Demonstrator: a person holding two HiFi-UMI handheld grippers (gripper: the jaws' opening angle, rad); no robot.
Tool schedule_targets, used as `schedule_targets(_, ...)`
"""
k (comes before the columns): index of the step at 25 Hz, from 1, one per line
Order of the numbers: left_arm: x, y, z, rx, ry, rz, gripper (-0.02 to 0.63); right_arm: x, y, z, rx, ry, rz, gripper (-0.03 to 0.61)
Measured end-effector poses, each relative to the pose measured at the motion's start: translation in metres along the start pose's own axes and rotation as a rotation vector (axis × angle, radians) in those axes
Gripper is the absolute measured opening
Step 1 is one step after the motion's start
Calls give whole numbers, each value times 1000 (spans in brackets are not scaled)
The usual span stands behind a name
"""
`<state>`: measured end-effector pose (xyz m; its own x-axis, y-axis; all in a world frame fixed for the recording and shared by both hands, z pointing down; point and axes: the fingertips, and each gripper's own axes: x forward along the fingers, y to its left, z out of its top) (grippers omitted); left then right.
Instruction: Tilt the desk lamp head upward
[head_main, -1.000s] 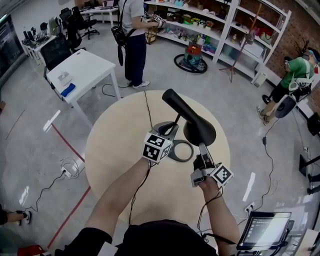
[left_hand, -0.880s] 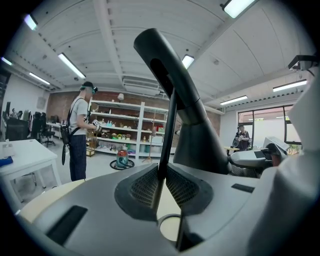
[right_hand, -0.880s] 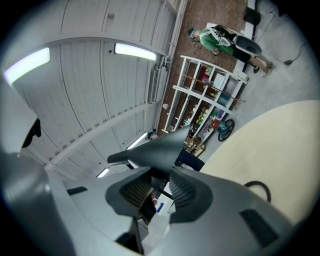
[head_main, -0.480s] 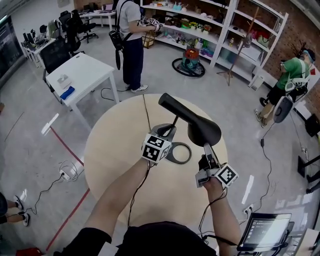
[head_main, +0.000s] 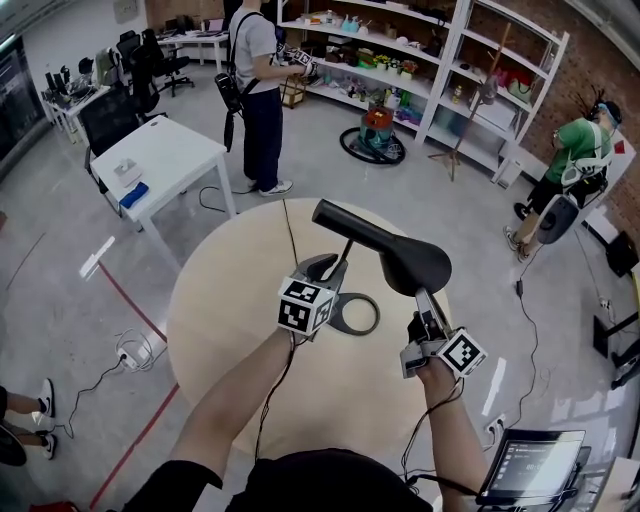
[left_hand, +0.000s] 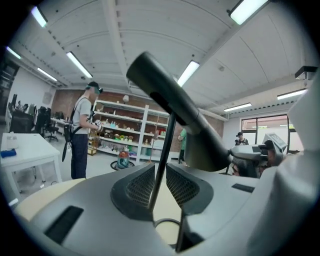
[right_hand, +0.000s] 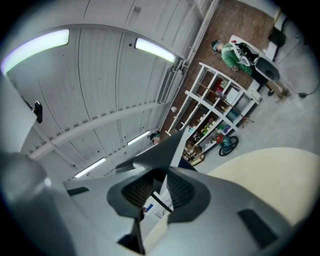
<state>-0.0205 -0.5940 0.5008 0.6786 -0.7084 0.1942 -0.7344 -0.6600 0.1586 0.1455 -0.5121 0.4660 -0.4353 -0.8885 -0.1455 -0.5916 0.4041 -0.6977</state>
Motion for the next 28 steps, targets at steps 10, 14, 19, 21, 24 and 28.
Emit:
schedule_targets(10, -80, 24, 148, 112, -330, 94, 54, 1, -6, 2, -6, 3, -19, 89)
schedule_targets(14, -65, 21, 161, 56, -290, 4, 54, 0, -15, -1, 49, -4, -57, 89)
schedule_targets(19, -47, 22, 161, 84, -227, 1, 61, 1, -18, -1, 56, -2, -65, 89)
schedule_targets(21, -46, 23, 161, 69, -224, 1, 61, 3, -13, 0, 43, 0, -46, 89)
schedule_targets(24, -47, 23, 161, 37, -229, -7, 61, 1, -14, 1, 45, -1, -58, 89)
schedule_targets(28, -48, 23, 160, 15, -242, -9, 61, -2, -16, 2, 57, -10, -71, 89)
